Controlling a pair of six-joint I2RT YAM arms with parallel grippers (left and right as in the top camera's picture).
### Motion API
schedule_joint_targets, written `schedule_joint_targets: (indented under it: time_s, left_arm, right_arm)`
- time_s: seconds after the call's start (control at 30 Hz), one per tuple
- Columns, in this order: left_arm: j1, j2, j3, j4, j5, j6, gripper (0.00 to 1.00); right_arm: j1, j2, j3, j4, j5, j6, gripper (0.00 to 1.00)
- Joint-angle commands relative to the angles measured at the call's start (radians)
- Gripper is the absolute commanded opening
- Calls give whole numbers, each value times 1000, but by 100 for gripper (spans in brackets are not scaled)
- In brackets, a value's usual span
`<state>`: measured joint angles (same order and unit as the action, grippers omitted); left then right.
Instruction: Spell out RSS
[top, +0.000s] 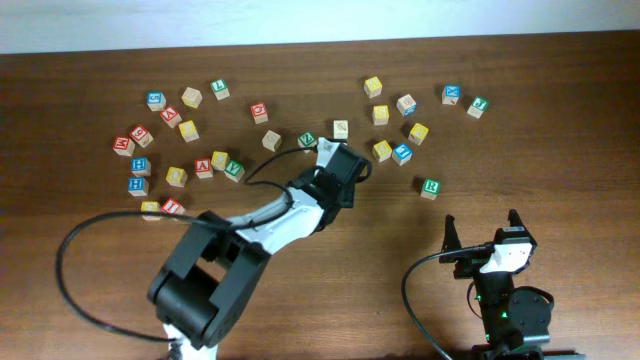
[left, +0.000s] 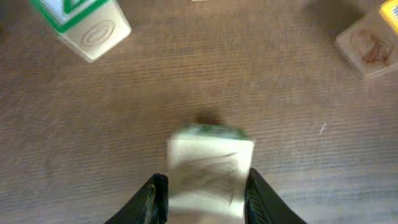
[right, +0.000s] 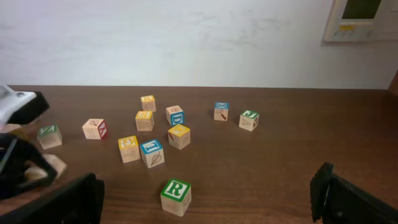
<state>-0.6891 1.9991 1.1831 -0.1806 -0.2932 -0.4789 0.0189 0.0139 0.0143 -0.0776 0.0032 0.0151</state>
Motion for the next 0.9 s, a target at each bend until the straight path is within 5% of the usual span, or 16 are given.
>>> schedule_joint_targets:
  time_s: [0.0,0.6,0.87]
  left_arm:
    - [-2,43,-6,77,-37,-6,33]
    - [-2,16,-2,147,-71,-5,44]
    - [-2,58,-5,123,-66,-6,41]
  right_arm:
    - [-7,-8,-9,-2,8,-4,98]
    - [-7,-8,-9,-2,8,-4,98]
    - [-7,-8,-9,-2,8,-4,98]
